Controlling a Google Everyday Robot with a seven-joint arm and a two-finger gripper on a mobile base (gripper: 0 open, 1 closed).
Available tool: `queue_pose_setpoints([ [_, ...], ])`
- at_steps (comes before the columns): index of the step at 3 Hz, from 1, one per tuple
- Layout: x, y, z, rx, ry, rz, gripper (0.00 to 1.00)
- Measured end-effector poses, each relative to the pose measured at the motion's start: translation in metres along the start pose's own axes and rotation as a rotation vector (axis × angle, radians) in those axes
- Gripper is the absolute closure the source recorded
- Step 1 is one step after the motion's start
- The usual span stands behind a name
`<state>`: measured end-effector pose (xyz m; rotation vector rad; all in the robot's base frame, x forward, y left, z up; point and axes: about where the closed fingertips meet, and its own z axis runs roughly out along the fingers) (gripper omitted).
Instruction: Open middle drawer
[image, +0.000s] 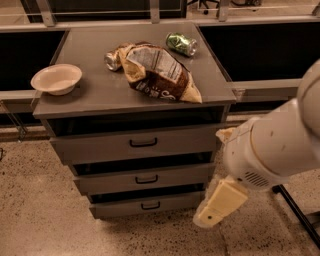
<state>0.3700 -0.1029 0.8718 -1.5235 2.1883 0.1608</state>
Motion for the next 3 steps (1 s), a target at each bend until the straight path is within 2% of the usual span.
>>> queue_pose_setpoints([
  [1, 0.047, 0.017, 0.084, -0.02, -0.011, -0.033, 0.0],
  [2, 0.074, 0.005, 0.109, -0.01, -0.042, -0.017, 0.0],
  [3, 0.075, 0.006, 0.116, 0.011, 0.009, -0.06, 0.0],
])
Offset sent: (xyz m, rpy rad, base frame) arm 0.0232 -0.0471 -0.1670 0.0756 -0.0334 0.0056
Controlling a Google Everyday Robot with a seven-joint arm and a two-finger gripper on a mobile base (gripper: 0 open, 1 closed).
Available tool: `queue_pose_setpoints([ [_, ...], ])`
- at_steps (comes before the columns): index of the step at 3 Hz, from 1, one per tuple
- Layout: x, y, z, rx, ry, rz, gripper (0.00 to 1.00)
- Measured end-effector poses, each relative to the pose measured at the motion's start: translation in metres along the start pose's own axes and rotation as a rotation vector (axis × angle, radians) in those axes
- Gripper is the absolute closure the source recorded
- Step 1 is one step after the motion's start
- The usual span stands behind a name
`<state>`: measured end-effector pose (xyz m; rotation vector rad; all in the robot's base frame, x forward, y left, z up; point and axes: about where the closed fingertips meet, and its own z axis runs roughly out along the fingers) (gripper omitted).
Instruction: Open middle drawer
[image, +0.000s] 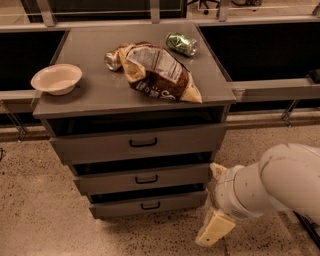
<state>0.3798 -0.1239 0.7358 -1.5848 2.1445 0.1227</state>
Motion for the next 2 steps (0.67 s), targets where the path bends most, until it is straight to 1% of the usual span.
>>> queue_pose_setpoints([
  [1, 0.018, -0.021, 0.022, 0.073, 0.065, -0.13, 0.0],
  [2, 0.038, -0.084, 0.05, 0.128, 0.086, -0.37, 0.0],
])
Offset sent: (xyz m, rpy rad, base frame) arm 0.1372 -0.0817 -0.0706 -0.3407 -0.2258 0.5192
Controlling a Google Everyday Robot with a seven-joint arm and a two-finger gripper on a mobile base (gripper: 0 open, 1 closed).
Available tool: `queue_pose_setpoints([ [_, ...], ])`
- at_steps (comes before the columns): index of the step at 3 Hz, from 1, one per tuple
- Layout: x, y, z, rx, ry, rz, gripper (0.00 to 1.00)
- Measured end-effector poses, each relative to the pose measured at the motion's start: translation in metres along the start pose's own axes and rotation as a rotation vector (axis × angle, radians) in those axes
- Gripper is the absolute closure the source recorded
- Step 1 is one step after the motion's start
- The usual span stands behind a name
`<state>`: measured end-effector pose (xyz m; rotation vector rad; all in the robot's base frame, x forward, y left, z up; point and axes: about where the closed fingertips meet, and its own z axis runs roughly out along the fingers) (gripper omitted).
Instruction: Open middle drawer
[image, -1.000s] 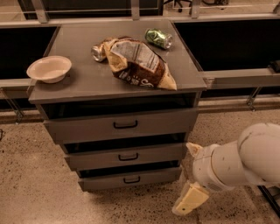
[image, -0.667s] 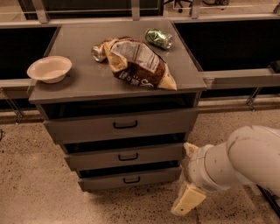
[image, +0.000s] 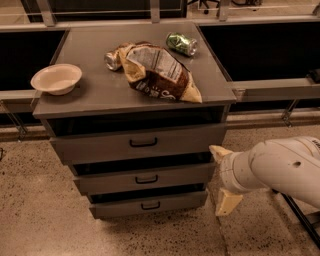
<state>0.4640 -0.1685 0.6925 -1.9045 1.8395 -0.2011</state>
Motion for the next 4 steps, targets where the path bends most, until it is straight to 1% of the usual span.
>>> queue_pose_setpoints([
  [1, -0.005, 0.004, -0.002, -0.002, -0.003, -0.025, 0.0],
  [2, -0.002, -0.013, 0.022, -0.063, -0.023, -0.066, 0.0],
  [3, 0.003, -0.028, 0.074, -0.126, -0.115, -0.149, 0.0],
  [4, 0.014, 0.006, 0.167, -0.268, -0.235, -0.203, 0.0],
])
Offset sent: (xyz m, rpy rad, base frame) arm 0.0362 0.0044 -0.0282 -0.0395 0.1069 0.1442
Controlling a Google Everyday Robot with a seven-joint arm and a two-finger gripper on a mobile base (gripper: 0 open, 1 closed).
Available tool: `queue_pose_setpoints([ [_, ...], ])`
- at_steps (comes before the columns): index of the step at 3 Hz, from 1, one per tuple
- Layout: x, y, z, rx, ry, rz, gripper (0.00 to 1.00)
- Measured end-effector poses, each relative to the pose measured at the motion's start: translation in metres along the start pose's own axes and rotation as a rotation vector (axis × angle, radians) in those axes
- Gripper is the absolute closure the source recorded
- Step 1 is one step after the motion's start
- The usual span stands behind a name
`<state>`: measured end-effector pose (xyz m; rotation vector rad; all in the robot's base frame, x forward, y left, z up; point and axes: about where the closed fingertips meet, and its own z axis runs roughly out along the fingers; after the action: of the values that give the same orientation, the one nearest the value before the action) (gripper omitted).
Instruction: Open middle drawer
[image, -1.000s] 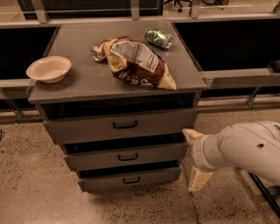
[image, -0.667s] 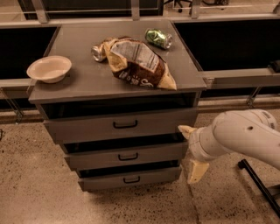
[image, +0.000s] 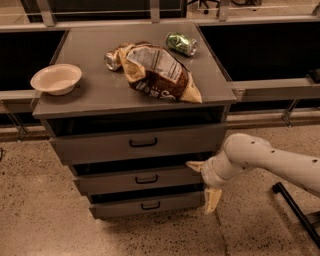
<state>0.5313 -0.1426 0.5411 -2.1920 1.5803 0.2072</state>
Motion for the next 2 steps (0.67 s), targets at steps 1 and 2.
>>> queue_pose_setpoints([
  [1, 0.016, 0.02, 0.051, -0.079, -0.061, 0.002, 0.0],
  [2, 0.029, 0.02, 0.082, -0.088, -0.071, 0.028, 0.0],
])
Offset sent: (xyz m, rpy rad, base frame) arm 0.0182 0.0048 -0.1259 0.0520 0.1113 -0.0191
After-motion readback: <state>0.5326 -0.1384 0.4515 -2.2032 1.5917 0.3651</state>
